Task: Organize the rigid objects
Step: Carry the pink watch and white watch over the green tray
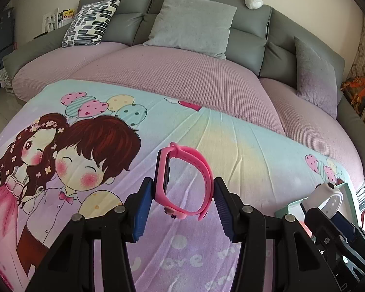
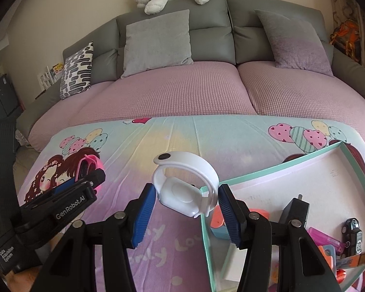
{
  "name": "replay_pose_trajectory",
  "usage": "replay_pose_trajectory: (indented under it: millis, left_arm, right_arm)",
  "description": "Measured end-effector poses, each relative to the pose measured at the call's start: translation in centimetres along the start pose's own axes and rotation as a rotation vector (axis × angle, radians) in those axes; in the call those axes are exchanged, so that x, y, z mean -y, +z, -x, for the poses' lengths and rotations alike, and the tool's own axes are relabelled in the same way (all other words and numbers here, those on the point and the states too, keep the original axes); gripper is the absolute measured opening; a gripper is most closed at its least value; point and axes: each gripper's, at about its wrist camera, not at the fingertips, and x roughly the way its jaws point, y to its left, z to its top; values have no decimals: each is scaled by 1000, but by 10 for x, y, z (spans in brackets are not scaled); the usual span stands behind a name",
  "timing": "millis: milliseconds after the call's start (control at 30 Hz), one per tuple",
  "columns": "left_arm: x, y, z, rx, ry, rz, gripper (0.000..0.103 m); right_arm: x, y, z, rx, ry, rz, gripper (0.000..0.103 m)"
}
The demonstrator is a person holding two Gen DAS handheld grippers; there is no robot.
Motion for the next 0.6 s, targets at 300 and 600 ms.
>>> replay_pose_trajectory:
  millis: [300, 600]
  left_arm:
    - [18, 10, 42, 94, -35, -29, 52]
    - [44, 6, 68, 136, -77, -74, 52]
  right_arm:
    - [18, 3, 34, 51, -39, -41, 57]
    - [63, -11, 54, 41, -111, -133, 57]
